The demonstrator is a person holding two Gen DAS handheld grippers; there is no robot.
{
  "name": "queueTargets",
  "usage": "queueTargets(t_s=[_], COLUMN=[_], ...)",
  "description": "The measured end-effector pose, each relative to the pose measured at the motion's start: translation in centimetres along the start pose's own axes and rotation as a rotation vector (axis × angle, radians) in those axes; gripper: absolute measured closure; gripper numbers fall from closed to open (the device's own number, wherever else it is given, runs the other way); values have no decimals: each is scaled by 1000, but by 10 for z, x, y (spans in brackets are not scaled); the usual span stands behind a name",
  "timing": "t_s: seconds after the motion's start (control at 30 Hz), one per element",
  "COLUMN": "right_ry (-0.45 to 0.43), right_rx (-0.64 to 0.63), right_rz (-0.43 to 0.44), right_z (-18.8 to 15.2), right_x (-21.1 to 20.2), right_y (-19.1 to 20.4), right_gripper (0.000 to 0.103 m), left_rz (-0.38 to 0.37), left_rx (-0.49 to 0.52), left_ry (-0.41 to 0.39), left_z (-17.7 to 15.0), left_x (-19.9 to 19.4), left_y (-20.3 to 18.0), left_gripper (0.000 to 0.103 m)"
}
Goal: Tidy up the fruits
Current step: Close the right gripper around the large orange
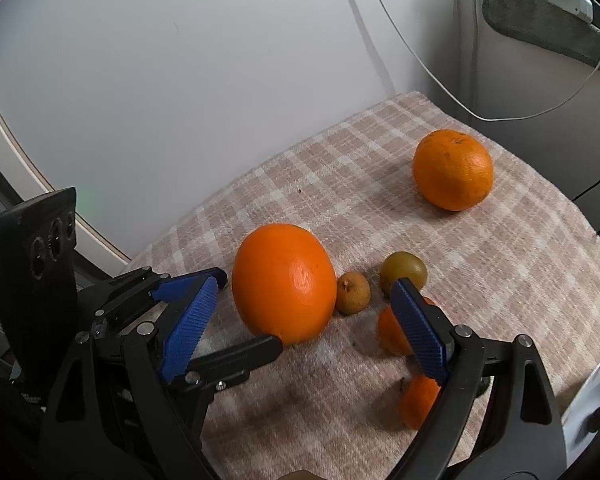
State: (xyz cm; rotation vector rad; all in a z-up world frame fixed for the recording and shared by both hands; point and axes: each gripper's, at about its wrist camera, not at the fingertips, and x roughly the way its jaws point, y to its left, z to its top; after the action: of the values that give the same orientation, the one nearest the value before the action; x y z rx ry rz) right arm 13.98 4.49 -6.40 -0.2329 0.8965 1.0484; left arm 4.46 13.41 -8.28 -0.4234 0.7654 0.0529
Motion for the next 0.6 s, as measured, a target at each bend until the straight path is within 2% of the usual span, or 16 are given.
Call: queueTargets(t_s=[0.07,0.17,0.33,0.47,0.6], right_ry=[2,10,22,40,50], right_rx=[1,-3,-11,-5,-10], right_rz=[8,20,39,60,58], right_z=[0,1,1,2,2], right_x=[3,7,13,18,22], right_y=[0,1,4,4,5], right_gripper=[14,23,25,35,35], left_rz=[-4,-11,-24,-38,-49], left_rx=[-4,-7,-11,-14,-8], left_ry=[2,4,14,25,34], left_z=[0,1,2,3,4], left_x=[0,1,3,5,7], left_y=[0,1,2,3,1], left_gripper=[22,22,22,24,26])
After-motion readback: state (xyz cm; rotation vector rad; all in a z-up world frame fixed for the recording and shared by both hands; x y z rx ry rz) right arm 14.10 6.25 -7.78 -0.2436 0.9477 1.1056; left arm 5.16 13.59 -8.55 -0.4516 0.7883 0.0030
